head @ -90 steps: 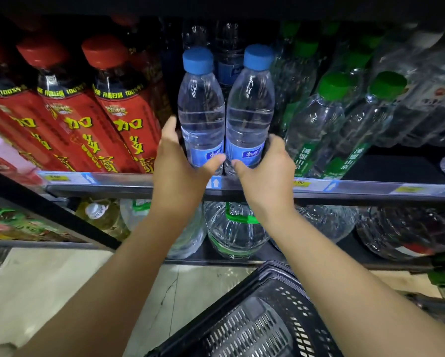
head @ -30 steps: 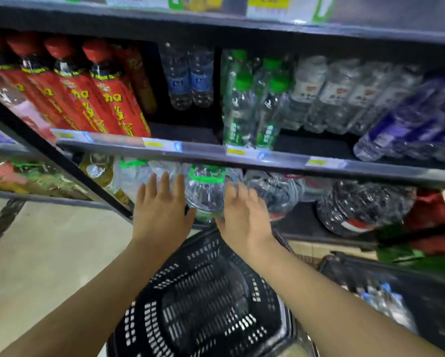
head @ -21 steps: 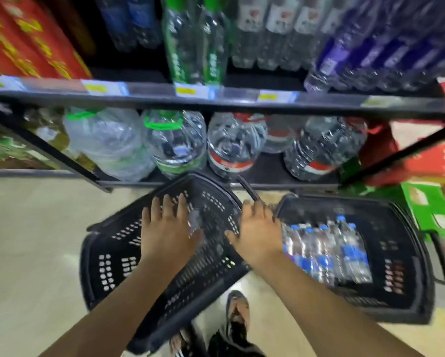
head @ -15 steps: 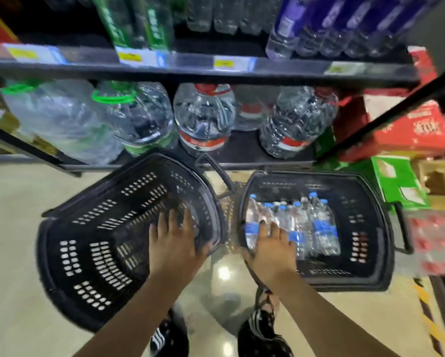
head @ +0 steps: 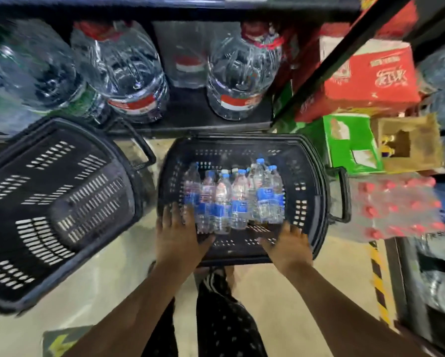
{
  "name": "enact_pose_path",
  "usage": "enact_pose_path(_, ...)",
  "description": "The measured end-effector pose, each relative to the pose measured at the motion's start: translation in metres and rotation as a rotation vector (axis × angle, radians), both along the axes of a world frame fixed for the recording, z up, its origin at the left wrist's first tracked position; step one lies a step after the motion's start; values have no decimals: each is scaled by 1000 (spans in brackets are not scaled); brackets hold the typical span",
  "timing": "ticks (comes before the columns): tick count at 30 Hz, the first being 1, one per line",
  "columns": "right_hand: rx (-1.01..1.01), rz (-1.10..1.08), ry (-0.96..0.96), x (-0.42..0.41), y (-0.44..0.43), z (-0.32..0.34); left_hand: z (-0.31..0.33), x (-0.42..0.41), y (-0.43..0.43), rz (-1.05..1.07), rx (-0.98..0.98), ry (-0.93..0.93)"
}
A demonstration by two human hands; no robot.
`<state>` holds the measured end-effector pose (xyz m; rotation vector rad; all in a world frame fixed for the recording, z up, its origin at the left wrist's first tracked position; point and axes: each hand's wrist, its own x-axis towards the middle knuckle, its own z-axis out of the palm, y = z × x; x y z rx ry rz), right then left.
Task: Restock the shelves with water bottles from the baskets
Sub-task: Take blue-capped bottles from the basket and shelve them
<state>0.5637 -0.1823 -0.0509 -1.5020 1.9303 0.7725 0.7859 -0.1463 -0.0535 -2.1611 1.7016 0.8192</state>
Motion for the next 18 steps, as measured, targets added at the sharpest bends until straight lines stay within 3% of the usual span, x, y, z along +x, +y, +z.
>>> enact_pose_path(10, -11, -287, -77, -37, -27, -54, -71, -40, -39, 91, 77, 201)
enact_pose_path(18, -57, -342, -227, -61, -73, -154, -188, -69, -112, 121, 70, 358)
